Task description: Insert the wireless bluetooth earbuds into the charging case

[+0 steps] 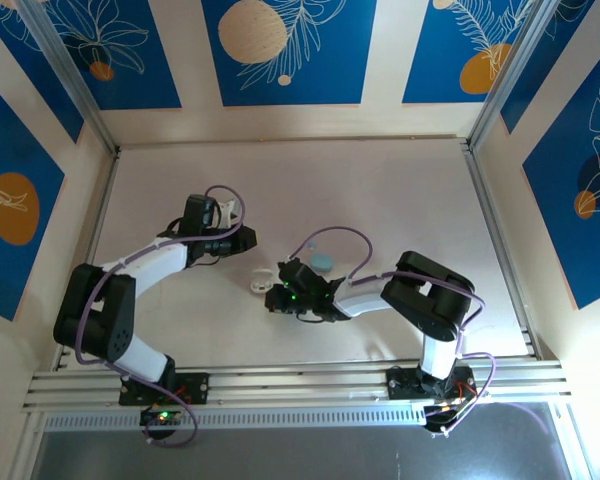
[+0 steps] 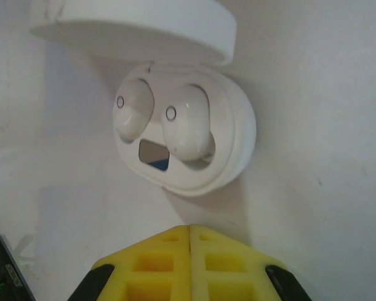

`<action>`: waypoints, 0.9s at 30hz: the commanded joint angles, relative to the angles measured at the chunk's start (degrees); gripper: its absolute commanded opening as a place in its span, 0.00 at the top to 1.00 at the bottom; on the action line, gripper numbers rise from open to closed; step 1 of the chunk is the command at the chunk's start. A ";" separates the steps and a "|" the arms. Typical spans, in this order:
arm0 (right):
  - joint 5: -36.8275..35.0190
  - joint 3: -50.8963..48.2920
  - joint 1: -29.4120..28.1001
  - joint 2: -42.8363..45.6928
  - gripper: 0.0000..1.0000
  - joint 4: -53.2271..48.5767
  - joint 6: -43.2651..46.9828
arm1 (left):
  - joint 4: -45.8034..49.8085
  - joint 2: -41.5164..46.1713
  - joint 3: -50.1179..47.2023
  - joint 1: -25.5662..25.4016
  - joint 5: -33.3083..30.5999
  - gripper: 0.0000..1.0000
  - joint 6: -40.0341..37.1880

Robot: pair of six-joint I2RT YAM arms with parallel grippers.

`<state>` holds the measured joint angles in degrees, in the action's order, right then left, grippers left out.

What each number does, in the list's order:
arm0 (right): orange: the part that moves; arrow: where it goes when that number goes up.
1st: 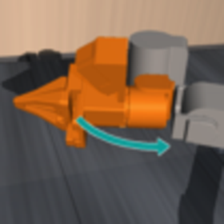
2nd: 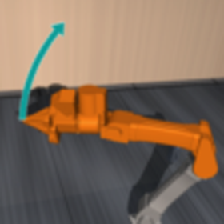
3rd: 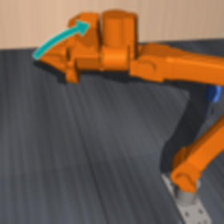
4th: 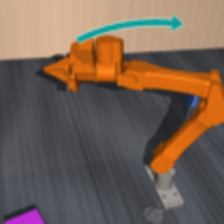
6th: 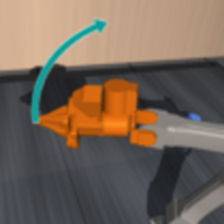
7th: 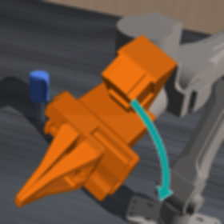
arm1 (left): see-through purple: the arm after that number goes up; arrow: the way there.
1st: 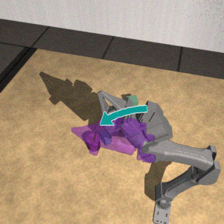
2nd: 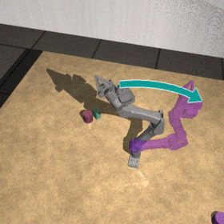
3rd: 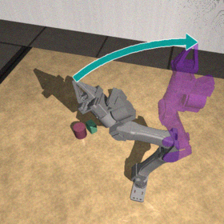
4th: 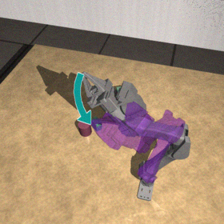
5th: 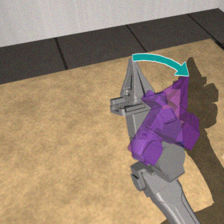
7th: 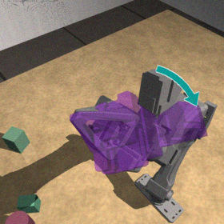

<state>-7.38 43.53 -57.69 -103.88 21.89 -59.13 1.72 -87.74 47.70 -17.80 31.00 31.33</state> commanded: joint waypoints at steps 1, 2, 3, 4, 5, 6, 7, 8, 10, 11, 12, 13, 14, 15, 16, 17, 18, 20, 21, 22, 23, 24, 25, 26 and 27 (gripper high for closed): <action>-1.62 1.28 0.90 -1.75 1.00 0.43 -0.92 | 1.36 -0.58 1.43 -0.57 -0.59 0.88 -1.71; -1.59 1.41 1.08 -1.85 1.00 0.43 -0.91 | 1.31 -0.61 1.41 -0.57 -0.59 0.88 -1.73; -1.60 1.44 1.28 -1.94 1.00 0.36 -0.90 | 1.36 -0.62 1.35 -0.61 -0.59 0.88 -1.72; -1.63 1.53 1.56 -2.03 1.00 0.37 -0.90 | 1.28 -0.76 1.26 -0.64 -0.59 0.88 -1.71; -1.50 1.59 1.69 -2.12 1.00 0.43 -0.84 | 1.18 -0.81 1.18 -0.66 -0.59 0.88 -1.66; -1.42 1.63 1.94 -2.21 1.00 0.43 -0.85 | 1.10 -0.76 1.03 -0.66 -0.53 0.88 -1.63; -1.37 1.69 2.09 -2.30 1.00 0.41 -0.81 | 1.01 -0.76 0.91 -0.74 -0.50 0.88 -1.63; -1.41 1.65 2.32 -2.30 1.00 0.38 -0.76 | 1.24 -0.70 0.90 -0.66 -0.51 0.88 -1.72; -1.41 1.71 2.65 -2.30 1.00 0.39 -0.72 | 1.95 -0.38 0.90 -0.65 -0.96 0.87 -2.04; -1.41 1.68 2.89 -2.30 1.00 0.43 -0.72 | 2.14 -0.09 0.69 -0.67 -1.33 0.87 -2.06; -1.41 1.67 3.13 -2.30 1.00 0.52 -0.81 | 2.24 0.28 0.56 -0.66 -1.51 0.87 -2.14; -1.34 1.65 3.35 -2.35 1.00 0.63 -0.85 | 2.43 0.47 0.47 -0.66 -1.58 0.87 -2.22; -1.24 1.66 3.54 -2.45 1.00 0.69 -0.80 | 2.71 0.56 0.46 -0.67 -1.73 0.87 -2.33; -1.08 1.73 3.65 -2.53 1.00 0.77 -0.81 | 3.05 0.64 0.46 -0.68 -1.79 0.87 -2.49; -0.93 1.76 3.89 -2.65 1.00 0.94 -0.81 | 3.20 0.71 0.46 -0.65 -1.79 0.87 -2.59; -0.80 1.82 4.03 -2.73 1.00 1.03 -0.80 | 3.42 0.78 0.38 -0.66 -1.82 0.87 -2.68; -0.64 1.95 4.08 -2.90 1.00 1.12 -0.81 | 3.51 0.85 0.20 -0.66 -1.77 0.87 -2.68; -0.36 2.09 4.20 -3.07 1.00 1.29 -0.81 | 3.70 1.13 -0.31 -0.67 -1.89 0.87 -2.68; -0.27 2.14 4.23 -3.04 1.00 1.35 -0.81 | 3.58 1.25 -0.70 -0.70 -1.91 0.87 -2.68; -0.19 2.11 4.22 -3.15 1.00 1.38 -0.88 | 3.65 1.45 -1.05 -0.66 -2.12 0.87 -2.67; -0.10 2.14 4.11 -3.18 1.00 1.44 -0.90 | 3.77 1.57 -1.44 -0.79 -2.28 0.87 -2.75; -0.03 2.13 4.15 -3.18 1.00 1.55 -0.91 | 3.89 1.68 -1.77 -0.76 -2.44 0.88 -2.78; -0.01 2.09 4.09 -3.24 1.00 1.53 -0.98 | 4.09 1.74 -2.10 -0.79 -2.52 0.88 -2.85; 0.00 2.09 4.01 -3.26 1.00 1.57 -0.99 | 4.33 1.83 -2.45 -0.83 -2.72 0.90 -2.93; 0.15 2.09 4.07 -3.31 1.00 1.57 -0.98 | 4.49 1.96 -2.82 -0.84 -2.94 0.91 -2.94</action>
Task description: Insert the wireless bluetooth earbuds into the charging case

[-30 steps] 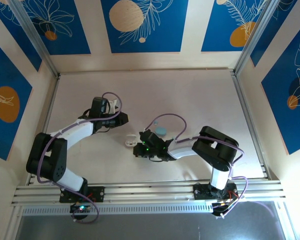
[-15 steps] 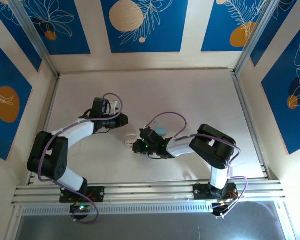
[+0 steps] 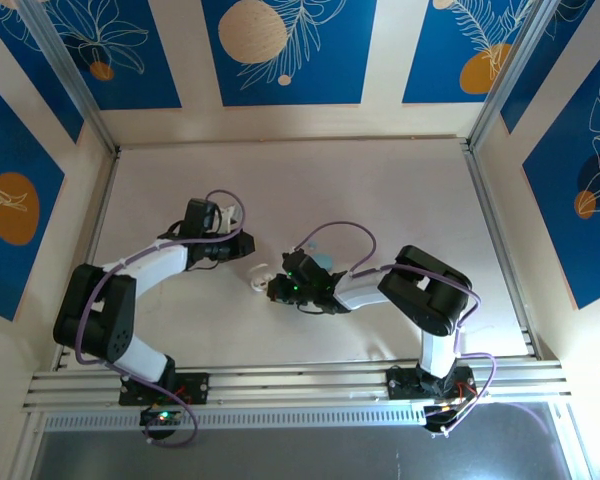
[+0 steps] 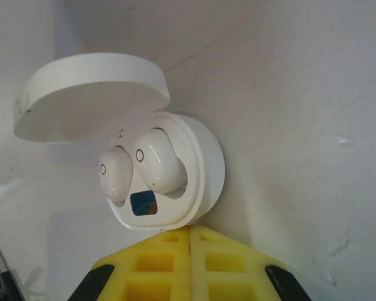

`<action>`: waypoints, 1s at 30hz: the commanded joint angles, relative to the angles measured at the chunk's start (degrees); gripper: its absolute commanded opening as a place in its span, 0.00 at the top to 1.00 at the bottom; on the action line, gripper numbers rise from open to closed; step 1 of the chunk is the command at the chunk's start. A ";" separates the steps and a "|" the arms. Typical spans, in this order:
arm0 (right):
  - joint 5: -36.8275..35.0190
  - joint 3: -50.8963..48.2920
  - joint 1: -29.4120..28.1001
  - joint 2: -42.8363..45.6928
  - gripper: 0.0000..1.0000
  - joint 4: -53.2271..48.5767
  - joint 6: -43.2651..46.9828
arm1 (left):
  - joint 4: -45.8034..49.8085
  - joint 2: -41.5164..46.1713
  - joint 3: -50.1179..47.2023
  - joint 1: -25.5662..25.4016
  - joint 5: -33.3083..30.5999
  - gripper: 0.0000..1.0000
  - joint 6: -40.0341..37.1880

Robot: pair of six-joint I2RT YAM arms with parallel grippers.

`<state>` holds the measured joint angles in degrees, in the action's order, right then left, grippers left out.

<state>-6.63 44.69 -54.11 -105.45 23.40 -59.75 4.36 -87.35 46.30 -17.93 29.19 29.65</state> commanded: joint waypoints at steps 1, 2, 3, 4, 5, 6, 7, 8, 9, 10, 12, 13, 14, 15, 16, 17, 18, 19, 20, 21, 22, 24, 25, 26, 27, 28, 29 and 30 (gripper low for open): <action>-0.57 1.02 0.47 -1.85 1.00 0.08 -0.37 | 1.95 1.65 -1.79 -0.85 -1.23 0.93 -1.34; -0.49 1.03 0.47 -1.91 1.00 0.02 -0.42 | 2.12 1.74 -2.17 -0.88 -1.42 0.94 -1.30; -0.47 1.03 0.44 -1.95 1.00 0.02 -0.41 | 2.26 1.83 -2.48 -1.04 -1.59 0.96 -1.43; -0.48 1.02 0.45 -2.00 1.00 -0.05 -0.46 | 2.56 1.83 -2.68 -1.26 -1.72 0.97 -1.59; -0.48 1.03 0.46 -1.93 1.00 -0.06 -0.46 | 2.88 1.92 -2.86 -1.46 -1.82 0.98 -1.69; -0.48 1.11 0.39 -1.93 1.00 -0.24 -0.50 | 2.96 2.00 -3.12 -1.78 -1.80 1.00 -1.77; -0.49 1.20 0.34 -1.95 1.00 -0.22 -0.42 | 3.19 2.10 -3.32 -2.09 -1.85 1.00 -1.79; -0.48 1.21 0.44 -1.95 1.00 -0.32 -0.46 | 3.42 2.26 -3.53 -2.41 -1.99 1.00 -1.92; -0.48 1.28 0.39 -1.91 1.00 -0.28 -0.46 | 3.54 2.41 -3.79 -2.74 -2.14 1.00 -1.88; -0.41 1.28 0.41 -1.95 1.00 -0.37 -0.46 | 3.58 2.60 -4.09 -2.98 -2.21 1.00 -1.89; -0.40 1.43 0.36 -2.04 1.00 -0.47 -0.46 | 3.65 3.01 -4.54 -3.31 -2.32 1.00 -1.94; -0.38 1.52 0.34 -2.11 1.00 -0.61 -0.47 | 3.88 3.20 -4.73 -3.50 -2.46 1.00 -1.96; -0.40 1.59 0.29 -2.12 1.00 -0.68 -0.46 | 3.95 3.41 -4.81 -3.67 -2.55 1.00 -1.96; -0.35 1.55 0.30 -2.12 1.00 -0.73 -0.46 | 4.18 3.65 -4.91 -3.93 -2.75 1.00 -2.01; -0.40 1.60 0.28 -2.13 1.00 -0.73 -0.42 | 4.32 3.81 -4.95 -4.26 -2.95 1.00 -1.88; -0.40 1.57 0.30 -2.02 1.00 -0.81 -0.52 | 4.42 4.01 -5.04 -4.47 -3.08 1.00 -1.81; -0.40 1.52 0.31 -2.00 1.00 -0.82 -0.55 | 4.43 4.18 -5.08 -4.89 -3.13 1.00 -1.70; -0.41 1.46 0.27 -1.96 1.00 -0.80 -0.57 | 4.51 4.30 -5.12 -5.21 -3.19 1.00 -1.62; -0.42 1.39 0.30 -1.91 1.00 -0.92 -0.55 | 4.68 4.43 -5.15 -5.47 -3.38 1.00 -1.61; -0.49 1.30 0.32 -1.79 1.00 -0.90 -0.50 | 4.86 4.60 -5.26 -5.71 -3.51 1.00 -1.62; -0.49 1.28 0.27 -1.76 1.00 -0.87 -0.57 | 4.95 4.73 -5.41 -5.87 -3.71 1.00 -1.61; -0.55 1.29 0.27 -1.70 1.00 -0.91 -0.55 | 4.89 4.95 -5.77 -6.16 -3.88 1.00 -1.55; -0.49 1.20 0.24 -1.69 1.00 -0.90 -0.55 | 4.90 5.04 -5.92 -6.30 -3.98 1.00 -1.55; -0.56 1.13 0.28 -1.62 1.00 -0.90 -0.54 | 4.95 5.20 -6.17 -6.40 -4.15 1.00 -1.44; -0.57 1.03 0.30 -1.54 1.00 -0.90 -0.60 | 4.96 5.40 -6.33 -6.49 -4.20 1.00 -1.37; -0.55 1.08 0.31 -1.52 1.00 -0.90 -0.55 | 4.96 5.50 -6.48 -6.50 -4.26 1.00 -1.32; -0.57 0.94 0.31 -1.45 1.00 -0.85 -0.55 | 4.96 5.68 -6.62 -6.54 -4.30 1.00 -1.26; -0.62 0.87 0.31 -1.34 1.00 -0.81 -0.55 | 5.09 5.85 -6.74 -6.59 -4.36 1.00 -1.26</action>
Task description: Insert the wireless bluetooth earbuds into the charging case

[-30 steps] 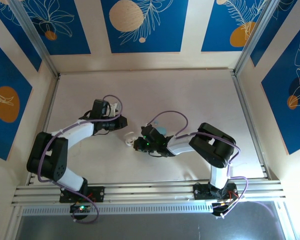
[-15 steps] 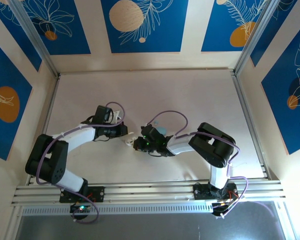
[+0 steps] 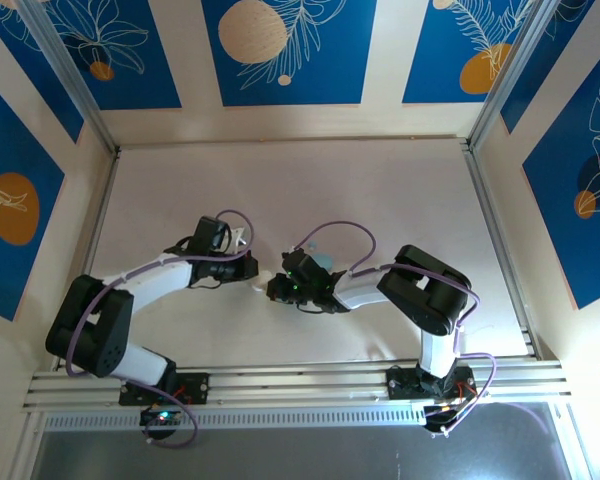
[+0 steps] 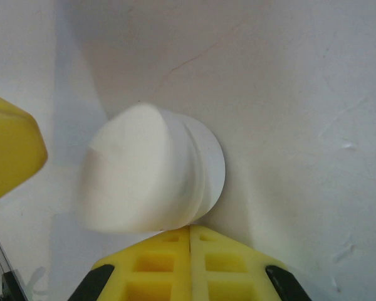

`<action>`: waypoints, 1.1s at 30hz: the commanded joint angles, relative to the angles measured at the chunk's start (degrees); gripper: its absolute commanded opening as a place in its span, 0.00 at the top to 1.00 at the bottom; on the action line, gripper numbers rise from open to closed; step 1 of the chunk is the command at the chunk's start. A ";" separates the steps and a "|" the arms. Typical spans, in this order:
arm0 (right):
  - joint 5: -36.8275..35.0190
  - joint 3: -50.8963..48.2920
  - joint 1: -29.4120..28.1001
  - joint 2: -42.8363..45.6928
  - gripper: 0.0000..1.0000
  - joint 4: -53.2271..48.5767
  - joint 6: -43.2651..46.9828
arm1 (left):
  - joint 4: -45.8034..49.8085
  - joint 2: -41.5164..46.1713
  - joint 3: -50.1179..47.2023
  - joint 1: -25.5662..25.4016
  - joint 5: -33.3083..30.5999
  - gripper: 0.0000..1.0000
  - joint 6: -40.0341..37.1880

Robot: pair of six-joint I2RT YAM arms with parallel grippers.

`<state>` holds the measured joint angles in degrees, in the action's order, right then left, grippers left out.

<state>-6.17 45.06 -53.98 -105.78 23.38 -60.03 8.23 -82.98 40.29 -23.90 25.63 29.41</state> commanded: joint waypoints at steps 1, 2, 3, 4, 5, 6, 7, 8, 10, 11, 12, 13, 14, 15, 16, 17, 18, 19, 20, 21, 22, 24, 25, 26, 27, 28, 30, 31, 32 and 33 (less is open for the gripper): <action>-0.99 0.51 0.18 -0.93 1.00 -0.92 -0.26 | 1.24 1.66 -0.74 -0.69 -0.84 1.00 -1.02; -1.11 0.39 0.16 -0.83 1.00 -0.88 -0.26 | 1.35 1.84 -0.73 -0.62 -0.94 1.00 -0.94; -1.11 0.35 0.19 -0.70 1.00 -0.88 -0.26 | 1.52 2.07 -0.74 -0.69 -1.09 1.00 -0.93; -1.12 0.30 0.14 -0.58 1.00 -0.92 -0.20 | 1.53 2.35 -0.83 -0.71 -1.22 1.00 -0.87; -1.11 0.30 0.17 -0.41 1.00 -1.01 -0.13 | 1.61 2.75 -0.79 -0.71 -1.50 1.00 -0.84; -1.11 0.25 0.19 -0.16 1.00 -1.05 -0.09 | 1.83 3.34 -0.91 -0.69 -1.91 1.00 -0.71; -1.08 0.13 0.13 0.10 1.00 -1.16 -0.01 | 1.95 4.07 -0.94 -0.71 -2.35 1.00 -0.62; -1.11 0.16 0.09 0.50 1.00 -1.30 0.11 | 2.00 5.11 -1.17 -0.66 -2.96 0.99 -0.42; -1.20 -0.09 0.01 1.43 1.00 -1.65 0.42 | 2.34 7.53 -1.65 -0.67 -4.36 0.96 -0.07; -1.44 -0.30 -0.07 2.11 1.00 -1.94 0.73 | 2.57 9.28 -2.00 -0.67 -5.32 0.94 0.12; -1.70 -0.41 -0.19 2.85 1.00 -2.46 1.02 | 2.87 11.14 -2.34 -0.62 -6.46 0.93 0.33; -2.02 -0.44 -0.30 3.69 1.00 -3.05 1.33 | 3.30 12.91 -2.70 -0.62 -7.54 0.90 0.59; -2.40 -0.55 -0.49 4.57 1.00 -3.89 1.76 | 3.57 15.22 -3.20 -0.62 -8.67 0.86 0.85; -2.88 -0.42 -0.68 5.61 1.00 -4.89 2.29 | 4.08 17.68 -3.55 -0.62 -9.85 0.81 1.13; -3.30 -0.45 -0.86 6.47 0.99 -5.96 2.83 | 4.53 19.94 -3.93 -0.62 -10.91 0.78 1.30; -3.75 -0.19 -1.04 7.41 0.97 -7.35 3.44 | 4.99 22.62 -4.38 -0.62 -11.90 0.74 1.55; -4.06 0.26 -1.19 8.25 0.95 -8.91 4.21 | 5.57 25.31 -4.73 -0.62 -12.90 0.68 1.77; -4.21 0.71 -1.34 8.94 0.92 -10.52 4.90 | 6.20 27.69 -4.93 -0.62 -13.88 0.63 1.90; -4.57 1.38 -1.47 9.63 0.88 -12.39 5.78 | 6.75 30.55 -5.28 -0.62 -14.85 0.57 2.09; -5.06 2.13 -1.64 10.17 0.83 -14.21 6.77 | 7.10 33.30 -5.64 -0.62 -15.64 0.49 2.31; -5.41 2.89 -1.78 10.67 0.79 -16.11 7.72 | 7.21 35.79 -6.09 -0.66 -16.35 0.43 2.60; -6.68 5.17 -2.19 11.32 0.69 -20.65 10.04 | 6.96 41.96 -7.55 -0.71 -17.73 0.20 2.86; -7.24 6.14 -2.33 11.54 0.65 -22.80 10.89 | 6.94 44.58 -8.01 -0.71 -18.64 0.11 2.75; -8.09 7.41 -2.52 11.75 0.61 -25.02 11.67 | 7.21 47.57 -8.71 -0.71 -19.99 0.05 2.60; -8.84 8.54 -2.66 11.85 0.56 -27.05 12.67 | 7.34 50.58 -9.39 -0.71 -21.31 0.02 2.36; -9.23 9.62 -2.77 11.90 0.52 -28.90 13.36 | 7.39 53.08 -10.20 -0.70 -22.39 0.00 2.32; -10.31 12.38 -2.90 11.52 0.43 -32.84 15.00 | 6.47 59.95 -12.88 -0.73 -24.19 0.00 3.52; -10.52 13.55 -3.08 11.18 0.40 -34.52 15.78 | 4.81 63.33 -14.79 -0.79 -23.95 0.00 4.15; -11.09 15.02 -3.21 10.78 0.37 -36.28 16.54 | 2.68 67.32 -17.07 -0.84 -23.36 0.00 4.90; -11.49 16.43 -3.41 10.21 0.33 -37.95 17.37 | 1.37 70.97 -18.90 -0.75 -23.02 0.00 5.48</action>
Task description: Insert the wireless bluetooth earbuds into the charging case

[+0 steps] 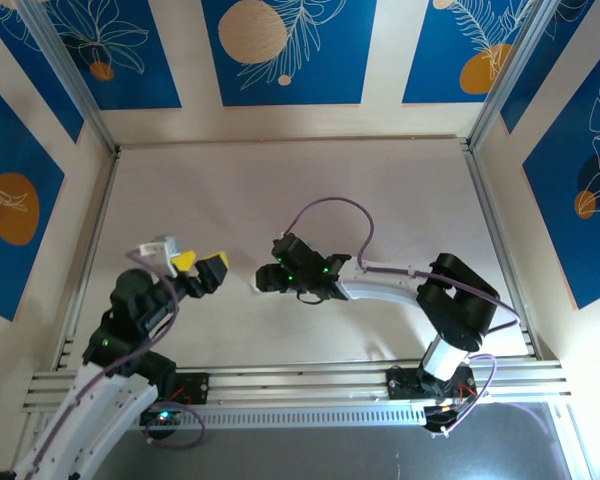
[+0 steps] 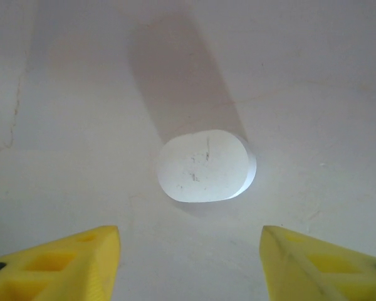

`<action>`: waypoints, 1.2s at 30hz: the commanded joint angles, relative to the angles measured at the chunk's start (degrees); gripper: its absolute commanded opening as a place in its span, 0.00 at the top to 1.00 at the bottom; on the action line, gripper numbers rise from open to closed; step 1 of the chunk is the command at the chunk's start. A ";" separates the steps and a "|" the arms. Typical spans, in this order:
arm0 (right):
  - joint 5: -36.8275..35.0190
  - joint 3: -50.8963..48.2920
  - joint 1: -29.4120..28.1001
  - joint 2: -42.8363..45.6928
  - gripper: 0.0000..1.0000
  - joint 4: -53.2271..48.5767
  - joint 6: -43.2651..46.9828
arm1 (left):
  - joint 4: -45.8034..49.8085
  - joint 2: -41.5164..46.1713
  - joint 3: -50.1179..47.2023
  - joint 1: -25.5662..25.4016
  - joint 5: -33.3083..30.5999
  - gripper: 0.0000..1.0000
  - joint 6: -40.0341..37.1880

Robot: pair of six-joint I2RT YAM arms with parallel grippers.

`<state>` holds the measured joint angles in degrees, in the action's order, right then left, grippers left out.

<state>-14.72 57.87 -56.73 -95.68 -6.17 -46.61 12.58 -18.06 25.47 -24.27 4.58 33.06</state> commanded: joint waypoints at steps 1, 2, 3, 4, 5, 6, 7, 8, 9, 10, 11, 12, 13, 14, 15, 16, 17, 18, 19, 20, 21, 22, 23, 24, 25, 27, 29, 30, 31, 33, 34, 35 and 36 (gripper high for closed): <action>-3.21 4.90 -0.67 -0.55 0.30 -9.93 4.59 | -3.23 8.68 -5.13 -0.42 -2.07 0.00 1.96; -3.55 6.45 -0.72 -1.36 0.26 -11.65 5.24 | -2.98 11.16 -5.98 -0.43 -2.31 0.00 1.72; -3.81 7.90 -0.83 -2.07 0.22 -13.07 5.92 | -2.18 13.07 -6.50 -0.43 -2.99 0.00 1.21; -3.92 9.10 -0.80 -2.82 0.18 -14.36 6.49 | -1.45 14.33 -6.87 -0.43 -3.60 0.00 0.52; -4.06 10.66 -0.81 -3.80 0.14 -15.88 7.28 | -0.88 15.55 -7.46 -0.41 -4.39 0.00 -0.27; -4.06 12.35 -0.83 -4.79 0.11 -17.37 7.94 | -0.72 16.50 -8.36 -0.36 -5.06 0.00 -0.61; -3.96 13.86 -0.87 -5.82 0.09 -18.79 8.68 | -0.95 17.18 -9.16 -0.42 -5.23 0.00 -0.67; -4.14 15.73 -0.93 -7.11 0.07 -20.35 9.42 | -1.64 17.51 -10.08 -0.42 -4.97 0.00 -1.24; -4.24 17.18 -0.98 -8.13 0.05 -21.58 9.96 | -1.62 17.50 -10.39 -0.43 -5.12 0.00 -1.98; -4.36 18.84 -1.00 -9.41 0.03 -23.09 10.66 | -0.97 17.53 -10.41 -0.43 -5.99 0.00 -2.39; -4.49 20.58 -1.08 -10.71 0.01 -24.63 11.36 | 0.70 17.49 -9.78 -0.42 -7.03 0.00 -2.62; -4.79 21.93 -1.09 -11.80 0.00 -25.78 12.01 | 0.98 17.54 -9.57 -0.43 -6.98 0.00 -3.26; -5.05 23.39 -1.08 -13.06 0.01 -27.12 12.73 | 1.00 17.49 -9.61 -0.42 -7.00 0.00 -3.44; -5.01 25.06 -1.06 -14.59 0.01 -28.42 13.55 | 0.78 17.54 -9.82 -0.43 -7.07 0.00 -3.19; -4.82 26.50 -1.13 -15.95 0.01 -29.51 14.39 | 0.55 17.49 -10.00 -0.43 -6.96 0.00 -3.10; -4.81 28.22 -1.23 -17.48 0.01 -30.84 15.20 | 0.23 17.54 -10.09 -0.43 -6.74 0.00 -3.05; -4.59 29.81 -1.41 -18.97 0.01 -31.91 16.06 | 0.17 17.53 -10.18 -0.43 -6.70 0.00 -3.09; -4.53 31.14 -1.66 -20.14 0.01 -32.70 16.67 | 0.17 17.54 -10.18 -0.40 -6.75 0.00 -3.09; -4.94 32.43 -1.89 -21.46 0.01 -33.69 16.81 | 0.26 17.53 -10.18 -0.43 -6.78 0.00 -3.10; -4.97 33.74 -1.99 -22.68 0.01 -34.61 16.95 | 0.28 17.54 -10.18 -0.43 -6.78 0.00 -3.09; -4.88 34.79 -2.14 -23.71 0.01 -35.35 16.99 | 0.28 17.54 -10.18 -0.43 -6.61 0.00 -3.09; -5.16 35.85 -2.21 -24.81 0.01 -36.30 16.75 | 0.26 17.54 -10.13 -0.43 -6.56 0.00 -3.09; -5.61 36.82 -2.25 -25.73 0.01 -37.05 16.52 | 0.30 17.49 -10.09 -0.43 -6.58 0.00 -3.09; -5.89 37.58 -2.30 -26.49 0.00 -37.84 16.31 | 0.34 17.46 -10.09 -0.43 -6.47 0.00 -3.05; -5.99 38.43 -2.35 -27.38 0.03 -38.56 16.20 | 0.21 17.54 -10.09 -0.43 -6.30 0.00 -3.00; -6.95 39.94 -2.57 -28.85 0.09 -39.72 15.96 | 0.08 17.54 -10.09 -0.43 -6.01 0.00 -2.91; -8.43 41.40 -2.97 -30.33 0.13 -41.12 15.53 | 0.08 17.49 -10.09 -0.42 -5.95 0.00 -2.91; -8.74 41.95 -3.06 -30.75 0.15 -41.50 15.33 | 0.08 17.54 -10.09 -0.43 -5.91 0.00 -2.87; -8.88 42.44 -3.11 -31.33 0.18 -41.89 14.87 | 0.01 17.54 -10.09 -0.43 -5.90 0.00 -2.83; -9.11 43.03 -3.07 -32.09 0.21 -42.19 14.16 | -0.03 17.54 -10.18 -0.43 -5.81 0.00 -2.80; -9.23 43.27 -3.05 -32.40 0.22 -42.25 13.82 | -0.10 17.53 -10.16 -0.43 -5.79 0.00 -2.74; -9.07 43.74 -2.98 -32.75 0.22 -42.30 13.64 | -0.08 17.54 -10.18 -0.43 -5.81 0.00 -2.74; -8.99 43.95 -2.97 -33.04 0.23 -42.34 13.44 | -0.08 17.54 -10.18 -0.43 -5.72 0.00 -2.78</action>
<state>-22.63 99.70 -59.42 -127.55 -46.06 -31.86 13.26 -1.17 15.64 -24.29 -1.15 30.96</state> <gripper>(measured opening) 0.774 0.997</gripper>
